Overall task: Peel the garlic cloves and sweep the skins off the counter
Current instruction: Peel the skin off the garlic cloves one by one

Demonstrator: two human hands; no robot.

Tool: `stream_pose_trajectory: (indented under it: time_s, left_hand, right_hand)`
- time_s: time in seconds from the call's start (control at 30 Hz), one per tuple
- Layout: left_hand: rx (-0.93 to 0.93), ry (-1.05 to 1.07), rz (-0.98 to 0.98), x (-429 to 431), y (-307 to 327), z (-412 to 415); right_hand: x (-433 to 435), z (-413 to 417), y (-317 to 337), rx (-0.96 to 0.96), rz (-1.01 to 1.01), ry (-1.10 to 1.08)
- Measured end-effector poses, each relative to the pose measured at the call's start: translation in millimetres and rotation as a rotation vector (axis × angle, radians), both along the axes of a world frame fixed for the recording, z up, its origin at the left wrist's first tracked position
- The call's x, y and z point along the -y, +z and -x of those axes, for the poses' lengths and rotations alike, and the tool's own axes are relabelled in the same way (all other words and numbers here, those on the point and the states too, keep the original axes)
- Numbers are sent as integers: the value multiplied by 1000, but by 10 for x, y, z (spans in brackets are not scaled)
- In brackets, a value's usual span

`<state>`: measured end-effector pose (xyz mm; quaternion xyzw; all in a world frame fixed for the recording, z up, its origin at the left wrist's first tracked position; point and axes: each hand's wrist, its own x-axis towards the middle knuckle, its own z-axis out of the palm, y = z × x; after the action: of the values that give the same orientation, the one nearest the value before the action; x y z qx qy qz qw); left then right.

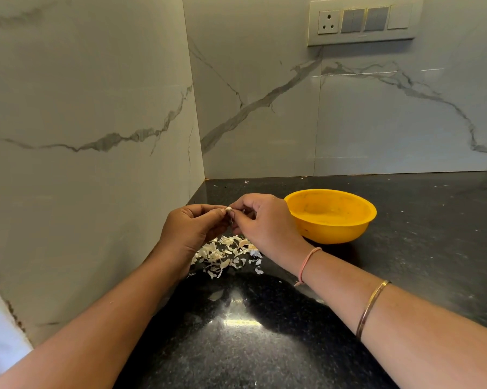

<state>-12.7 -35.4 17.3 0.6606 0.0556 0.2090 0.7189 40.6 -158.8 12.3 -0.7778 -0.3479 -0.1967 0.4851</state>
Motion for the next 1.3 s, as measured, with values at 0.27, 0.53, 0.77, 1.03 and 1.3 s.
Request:
stream_pose_trajectory:
  time_s: [0.27,0.53,0.77,1.03,1.3]
  left_hand:
    - [-29,4,75,20,-40,-18]
    - [19,43,52,40,-11,-14]
    - [5,36,65,13,6,-24]
    - [-19,173,-82,-44,-16,-47]
    - [170,115,-364,-33,5,-6]
  right_hand:
    - [2,13,-5,55,70,-12]
    - [-21,48,31,75,24,-27]
    - [-2,22,43,-185,-157,121]
    - [24,38,82,-556,-408,334]
    - [35,0,56,-594,-345,304]
